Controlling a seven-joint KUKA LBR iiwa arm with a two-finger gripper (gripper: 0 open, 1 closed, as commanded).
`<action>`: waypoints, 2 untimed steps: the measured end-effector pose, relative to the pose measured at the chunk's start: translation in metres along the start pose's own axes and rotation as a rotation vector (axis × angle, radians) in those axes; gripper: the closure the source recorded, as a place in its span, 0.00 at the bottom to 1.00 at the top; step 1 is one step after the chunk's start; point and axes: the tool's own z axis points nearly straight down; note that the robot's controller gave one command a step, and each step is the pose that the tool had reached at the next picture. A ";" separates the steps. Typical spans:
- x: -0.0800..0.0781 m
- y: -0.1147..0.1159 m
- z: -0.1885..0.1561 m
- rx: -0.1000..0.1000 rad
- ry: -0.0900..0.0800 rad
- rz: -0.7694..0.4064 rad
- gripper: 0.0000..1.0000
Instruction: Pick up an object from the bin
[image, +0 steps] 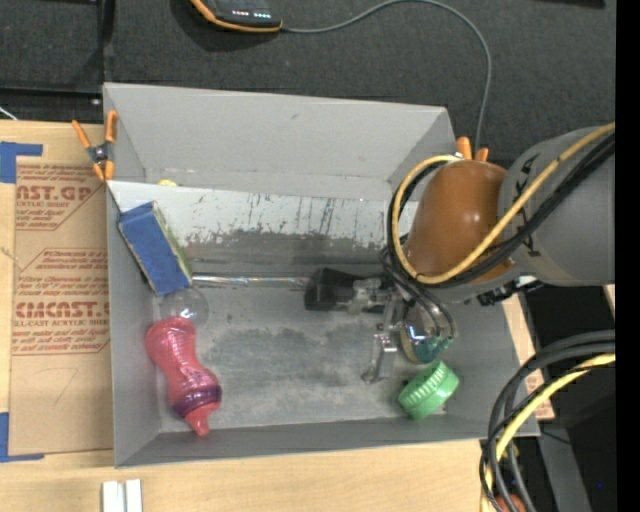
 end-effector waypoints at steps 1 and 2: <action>0.000 0.000 0.000 0.000 0.000 0.000 0.00; 0.007 0.010 -0.014 0.000 -0.002 -0.129 0.00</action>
Offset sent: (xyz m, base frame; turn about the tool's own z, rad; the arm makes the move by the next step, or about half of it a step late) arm -0.0072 0.0089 0.0148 -0.1350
